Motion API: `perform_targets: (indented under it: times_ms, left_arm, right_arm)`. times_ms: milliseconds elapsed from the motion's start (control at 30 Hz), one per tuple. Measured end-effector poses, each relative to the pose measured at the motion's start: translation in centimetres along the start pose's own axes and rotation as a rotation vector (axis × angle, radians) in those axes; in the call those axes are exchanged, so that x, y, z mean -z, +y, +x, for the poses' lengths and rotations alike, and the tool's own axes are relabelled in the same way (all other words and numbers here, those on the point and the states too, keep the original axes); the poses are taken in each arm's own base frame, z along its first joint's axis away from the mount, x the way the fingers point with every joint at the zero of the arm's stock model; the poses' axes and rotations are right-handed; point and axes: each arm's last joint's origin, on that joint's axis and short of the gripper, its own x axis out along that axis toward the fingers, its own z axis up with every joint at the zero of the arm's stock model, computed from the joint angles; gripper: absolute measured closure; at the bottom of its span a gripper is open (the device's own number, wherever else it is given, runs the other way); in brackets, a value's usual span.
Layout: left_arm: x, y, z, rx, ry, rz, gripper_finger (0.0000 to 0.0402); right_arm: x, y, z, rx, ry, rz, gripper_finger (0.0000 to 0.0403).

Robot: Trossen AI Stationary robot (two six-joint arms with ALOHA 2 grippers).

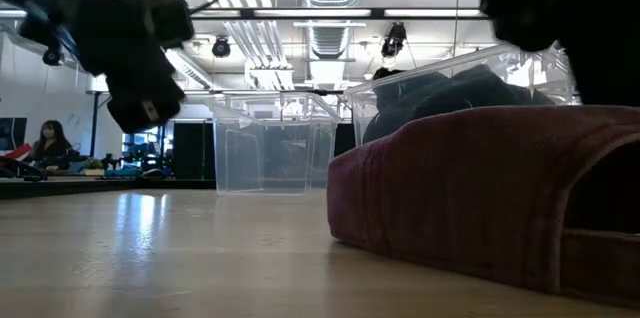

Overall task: Pick & Place hat
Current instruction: Put the red cap into the left transparent bin

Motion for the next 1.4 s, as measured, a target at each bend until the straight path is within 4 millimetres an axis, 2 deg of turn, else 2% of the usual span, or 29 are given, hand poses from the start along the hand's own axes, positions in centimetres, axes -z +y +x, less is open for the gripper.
perform_targets:
  times_ms: [167, 267, 367, 433, 533, 600, 700, 800, 933, 1033, 1200, 1300, 1400]
  left_arm:
    - [0.1, 0.7, 2.9, -0.084, 0.070, -0.018, 0.0299]
    - [0.0, 0.7, 4.0, -0.098, 0.086, -0.021, 0.0299]
    - [-0.2, 0.6, 4.6, -0.102, 0.095, -0.022, 0.0299]
    - [-0.5, 0.3, 4.8, -0.088, 0.088, -0.019, 0.0299]
    - [-0.6, 0.1, 4.6, -0.078, 0.086, -0.017, 0.0299]
    - [-0.6, 0.0, 4.4, -0.075, 0.082, -0.018, 0.0299]
    - [-0.7, -0.1, 4.2, -0.075, 0.066, -0.011, 0.0299]
    - [-0.8, 0.0, 4.1, -0.101, 0.044, 0.015, 0.0299]
    - [-1.1, 0.2, 4.3, -0.157, -0.012, 0.058, 0.0298]
    - [-1.2, 0.5, 4.4, -0.181, -0.028, 0.093, 0.0298]
    - [-1.2, 1.1, 4.7, -0.209, -0.026, 0.109, 0.0298]
    - [-0.9, 1.4, 4.7, -0.230, 0.005, 0.105, 0.0298]
    - [-0.6, 1.6, 4.8, -0.227, 0.033, 0.099, 0.0298]
  right_arm:
    - [-1.1, 0.9, 3.8, -0.113, -0.010, 0.030, 0.0232]
    - [-1.6, 2.7, 5.5, -0.238, 0.010, -0.022, 0.0232]
    - [-1.9, 4.9, 6.4, -0.358, 0.073, -0.177, 0.0232]
    - [-1.8, 6.2, 6.2, -0.404, 0.113, -0.308, 0.0232]
    - [-1.1, 6.8, 5.4, -0.371, 0.122, -0.421, 0.0232]
    - [-0.6, 6.6, 4.4, -0.317, 0.096, -0.471, 0.0232]
    - [0.2, 6.1, 1.4, -0.254, -0.023, -0.491, 0.0232]
    - [0.1, 5.6, -1.0, -0.231, -0.160, -0.412, 0.0232]
    - [-0.9, 4.9, -1.3, -0.235, -0.227, -0.192, 0.0232]
    - [-1.8, 5.5, 0.1, -0.270, -0.216, -0.104, 0.0232]
    - [-4.2, 6.3, 4.7, -0.246, -0.209, -0.011, 0.0232]
    - [-5.3, 7.1, 6.4, -0.251, -0.171, -0.060, 0.0232]
    - [-5.7, 7.4, 7.0, -0.238, -0.152, -0.151, 0.0232]
